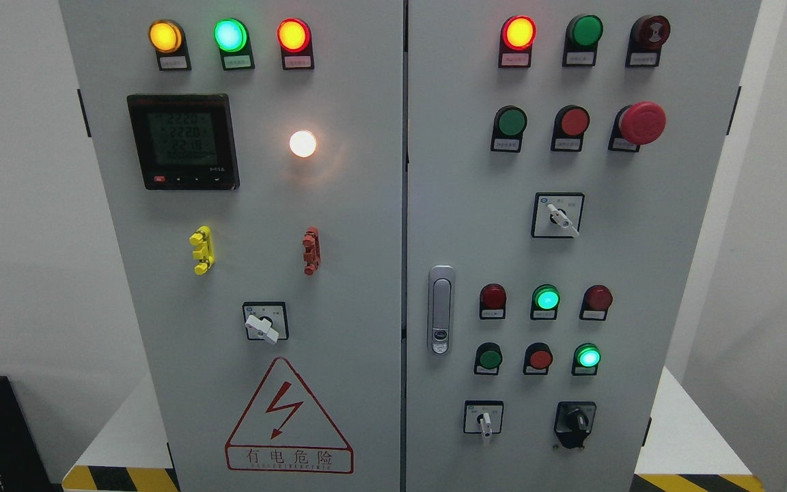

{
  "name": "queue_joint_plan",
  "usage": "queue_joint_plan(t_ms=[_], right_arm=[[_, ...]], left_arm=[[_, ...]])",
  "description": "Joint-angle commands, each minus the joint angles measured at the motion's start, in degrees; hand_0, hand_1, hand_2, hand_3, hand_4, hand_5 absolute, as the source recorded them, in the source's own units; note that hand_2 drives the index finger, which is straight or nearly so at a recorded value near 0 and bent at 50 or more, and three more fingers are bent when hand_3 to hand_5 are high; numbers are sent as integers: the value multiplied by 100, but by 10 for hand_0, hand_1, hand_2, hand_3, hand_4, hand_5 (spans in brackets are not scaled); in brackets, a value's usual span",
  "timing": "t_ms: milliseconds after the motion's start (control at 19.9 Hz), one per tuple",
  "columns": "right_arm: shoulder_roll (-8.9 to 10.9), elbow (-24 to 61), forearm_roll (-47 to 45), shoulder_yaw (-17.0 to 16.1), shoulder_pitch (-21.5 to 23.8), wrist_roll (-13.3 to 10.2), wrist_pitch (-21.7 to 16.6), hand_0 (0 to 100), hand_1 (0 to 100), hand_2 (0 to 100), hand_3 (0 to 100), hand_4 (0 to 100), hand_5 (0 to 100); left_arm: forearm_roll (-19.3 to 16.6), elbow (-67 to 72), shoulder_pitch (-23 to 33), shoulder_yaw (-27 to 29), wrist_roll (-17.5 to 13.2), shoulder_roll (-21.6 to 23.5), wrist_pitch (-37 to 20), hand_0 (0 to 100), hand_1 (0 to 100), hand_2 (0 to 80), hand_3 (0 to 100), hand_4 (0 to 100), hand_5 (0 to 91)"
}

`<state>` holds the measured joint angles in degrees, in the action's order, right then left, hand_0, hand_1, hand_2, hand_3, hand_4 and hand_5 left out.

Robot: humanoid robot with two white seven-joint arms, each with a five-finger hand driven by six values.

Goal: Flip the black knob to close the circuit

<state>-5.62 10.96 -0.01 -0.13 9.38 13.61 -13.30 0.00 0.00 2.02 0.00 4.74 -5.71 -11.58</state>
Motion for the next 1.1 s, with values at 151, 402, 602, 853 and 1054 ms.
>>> queue_joint_plan(t_ms=[151, 402, 602, 853, 1054], right_arm=[[17, -279, -166, -110, -77, 11, 3, 5, 227, 0, 0, 0, 0], [8, -288, -166, -101, -77, 11, 3, 6, 227, 0, 0, 0, 0], [34, -279, -166, -110, -182, 37, -6, 6, 227, 0, 0, 0, 0], [113, -252, -166, -110, -446, 37, -102, 11, 221, 0, 0, 0, 0], [131, -252, -166, -101, -656, 11, -435, 4, 220, 87, 91, 6, 0]], left_arm=[[-123, 123, 0, -114, 0, 0, 7, 120, 556, 0, 0, 0, 0], [-114, 123, 0, -114, 9, 0, -2, 120, 556, 0, 0, 0, 0], [-114, 123, 0, -123, 0, 0, 7, 120, 556, 0, 0, 0, 0], [-123, 123, 0, -114, 0, 0, 7, 120, 556, 0, 0, 0, 0], [-123, 123, 0, -123, 9, 0, 7, 120, 556, 0, 0, 0, 0]])
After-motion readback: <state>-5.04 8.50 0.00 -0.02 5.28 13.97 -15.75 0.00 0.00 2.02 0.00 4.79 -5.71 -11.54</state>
